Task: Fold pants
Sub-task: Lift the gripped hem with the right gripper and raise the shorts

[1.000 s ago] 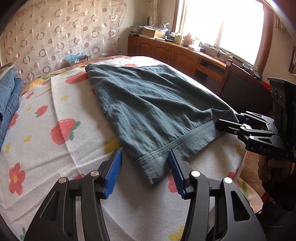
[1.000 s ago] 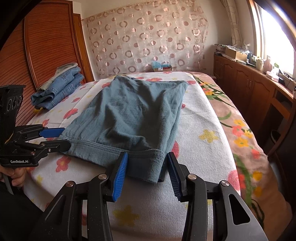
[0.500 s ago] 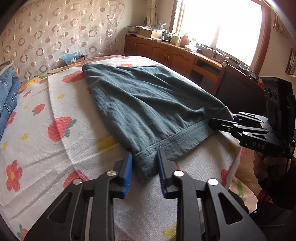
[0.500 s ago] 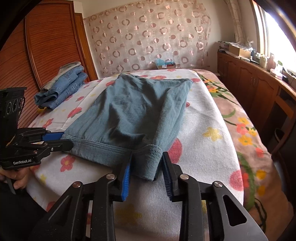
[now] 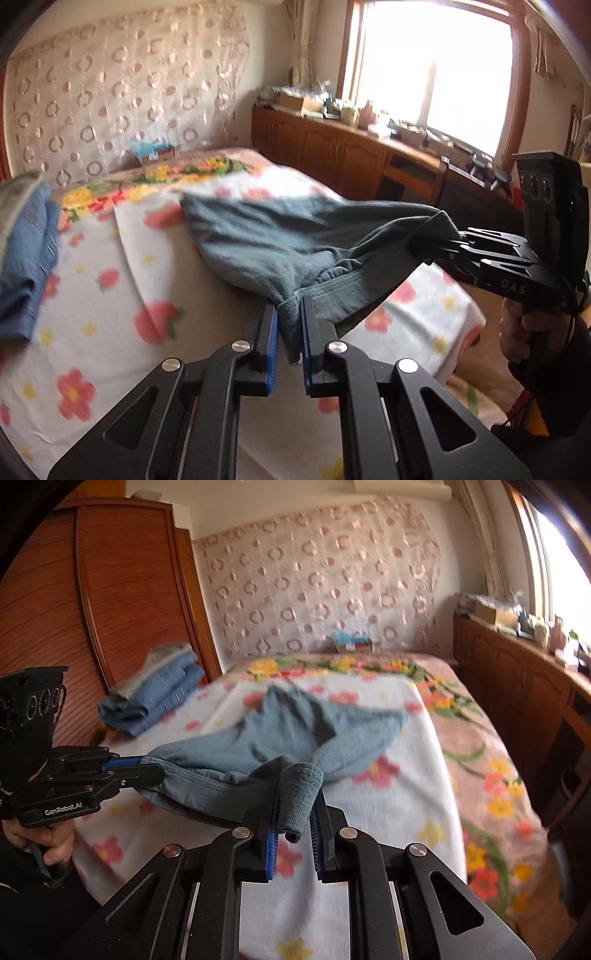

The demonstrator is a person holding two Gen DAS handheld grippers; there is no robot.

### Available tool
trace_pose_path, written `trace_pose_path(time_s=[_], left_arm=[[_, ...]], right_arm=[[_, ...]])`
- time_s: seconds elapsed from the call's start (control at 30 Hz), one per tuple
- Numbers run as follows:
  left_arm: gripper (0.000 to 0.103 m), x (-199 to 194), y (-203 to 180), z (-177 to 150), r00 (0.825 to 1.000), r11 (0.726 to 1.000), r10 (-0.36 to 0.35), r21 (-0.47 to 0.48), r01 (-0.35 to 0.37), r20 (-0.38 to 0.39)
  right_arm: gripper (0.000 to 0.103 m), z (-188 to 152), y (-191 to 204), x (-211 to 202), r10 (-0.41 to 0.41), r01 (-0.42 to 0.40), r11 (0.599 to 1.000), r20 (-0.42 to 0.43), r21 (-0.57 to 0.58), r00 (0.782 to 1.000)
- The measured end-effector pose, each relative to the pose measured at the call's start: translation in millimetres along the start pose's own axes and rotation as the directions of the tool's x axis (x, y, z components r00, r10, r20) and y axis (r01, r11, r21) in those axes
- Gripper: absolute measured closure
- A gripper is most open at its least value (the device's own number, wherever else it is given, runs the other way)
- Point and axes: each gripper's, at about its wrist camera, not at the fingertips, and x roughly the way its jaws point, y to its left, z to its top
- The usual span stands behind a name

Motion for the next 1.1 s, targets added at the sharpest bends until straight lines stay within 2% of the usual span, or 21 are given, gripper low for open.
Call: trace_pose_path(time_s=[0.2,0.37,0.47,0.57,0.7,0.87,0.9,0.97,1.07,1.1], left_arm=[[0.091,-39.2,6.7,34.5,0.994,1.000,0.016,-0.007,-0.016,0.108],[0.091,-79.5,15.1,65.4,0.979,0.999,0.048,-0.005,-0.048,0.200],[0.091,-89.6,24.2,79.3,0.970,0.997,0.081,-0.002,-0.083,0.227],[0.091,-83.0,37.8,91.1,0.965,0.991,0.123,0.018,-0.131,0.231],[0.091,-62.5,70.2,107.4,0.962,0.982,0.183,0.008,-0.189,0.204],[0.091,-48.6,109.1,141.9,0.942,0.965,0.257,-0.011,-0.260,0.214],[0.091,-49.4,114.1,150.4,0.936,0.962,0.268,-0.012,-0.273,0.226],[0.091,-56.5,120.6,165.8,0.913,0.950,0.302,-0.006,-0.312,0.275],[0.091,-67.1,124.9,170.8,0.893,0.942,0.319,-0.004,-0.335,0.317],[0.091,-68.7,126.8,167.6,0.892,0.942,0.320,-0.009,-0.334,0.319]], right_arm=[[0.088,41.0,16.8,-27.9,0.029,-0.022,0.998,0.096,-0.066,0.995],[0.088,76.0,35.6,-49.2,0.081,-0.062,0.990,0.156,-0.125,0.984],[0.088,96.0,43.3,-48.3,0.111,-0.085,0.985,0.166,-0.153,0.980],[0.088,116.6,47.4,-30.3,0.121,-0.093,0.979,0.152,-0.183,0.981],[0.088,140.2,33.5,13.4,0.129,-0.107,0.974,0.099,-0.201,0.987],[0.088,193.7,25.2,55.7,0.122,-0.097,0.972,0.108,-0.213,0.987],[0.088,203.7,27.3,61.5,0.120,-0.092,0.972,0.121,-0.217,0.985],[0.088,223.3,32.7,68.0,0.117,-0.079,0.970,0.153,-0.231,0.981],[0.088,241.7,40.0,69.3,0.127,-0.076,0.967,0.199,-0.244,0.972],[0.088,238.2,42.8,71.9,0.132,-0.080,0.966,0.203,-0.245,0.970]])
